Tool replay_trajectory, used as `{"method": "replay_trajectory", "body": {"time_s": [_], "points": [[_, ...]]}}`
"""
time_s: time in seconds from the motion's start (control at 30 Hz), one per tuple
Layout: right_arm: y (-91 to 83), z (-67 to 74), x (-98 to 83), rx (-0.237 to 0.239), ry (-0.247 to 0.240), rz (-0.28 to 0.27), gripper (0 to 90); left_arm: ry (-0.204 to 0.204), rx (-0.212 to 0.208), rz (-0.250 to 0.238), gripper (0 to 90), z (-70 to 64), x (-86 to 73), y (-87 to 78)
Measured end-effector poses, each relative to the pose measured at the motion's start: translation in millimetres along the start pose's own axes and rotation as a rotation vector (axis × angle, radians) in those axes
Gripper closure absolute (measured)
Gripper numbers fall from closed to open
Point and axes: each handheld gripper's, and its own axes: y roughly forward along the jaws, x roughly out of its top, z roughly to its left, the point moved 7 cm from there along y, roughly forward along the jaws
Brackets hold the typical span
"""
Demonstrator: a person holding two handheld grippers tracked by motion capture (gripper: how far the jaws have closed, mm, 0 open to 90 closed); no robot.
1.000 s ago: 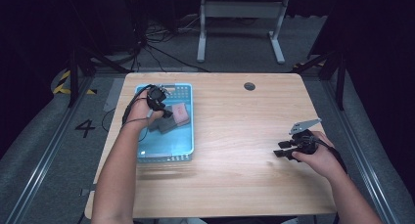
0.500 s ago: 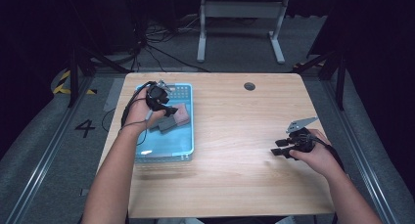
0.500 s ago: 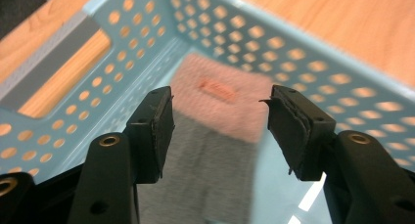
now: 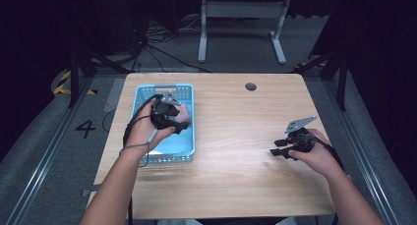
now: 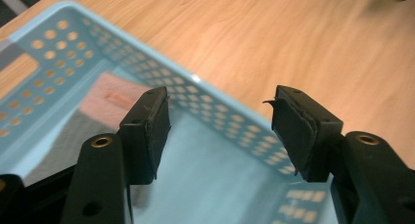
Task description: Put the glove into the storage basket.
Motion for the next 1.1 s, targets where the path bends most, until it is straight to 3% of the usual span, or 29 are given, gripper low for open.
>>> {"method": "replay_trajectory", "body": {"time_s": [0.03, 0.1, 0.17, 0.2, 0.27, 0.3, 0.47, 0.83, 0.93, 1.1], "points": [[0.0, 0.0, -0.4, -0.001, 0.000, 0.001, 54.5, 0.000, 0.000, 0.000, 39.1, 0.0, 0.0, 0.0], [0.3, 0.2, -1.7, 0.000, 0.003, 0.004, 54.5, -0.009, -0.012, -0.009, 38.7, -18.7, -4.0, -3.4], [0.3, 0.2, -2.1, 0.000, 0.001, 0.005, 54.4, -0.015, -0.017, -0.009, 38.3, -24.4, -5.8, -3.6], [0.4, 0.5, -2.9, 0.001, 0.001, 0.006, 54.4, -0.014, -0.036, -0.011, 37.8, -35.7, -9.6, -4.0], [0.3, 1.1, -3.6, 0.002, 0.004, 0.008, 54.1, -0.014, -0.054, -0.016, 37.3, -42.9, -11.4, -4.4], [0.3, 1.3, -4.0, 0.003, 0.001, 0.010, 54.0, -0.006, -0.071, -0.025, 36.9, -53.4, -13.8, -5.0], [0.7, 2.2, -5.1, 0.004, -0.003, 0.012, 53.5, 0.016, -0.101, -0.029, 35.8, -75.7, -22.6, -3.8], [0.6, 2.9, -5.7, 0.007, -0.008, 0.013, 53.4, 0.073, -0.136, 0.007, 33.8, -93.2, -44.3, 5.8], [0.7, 3.5, -6.1, 0.007, -0.007, 0.016, 53.3, 0.106, -0.150, 0.067, 33.4, -97.2, -57.2, 9.8], [1.2, 4.3, -5.6, 0.009, -0.012, 0.016, 53.2, 0.123, -0.198, 0.103, 33.3, -106.5, -68.6, 19.0]]}}
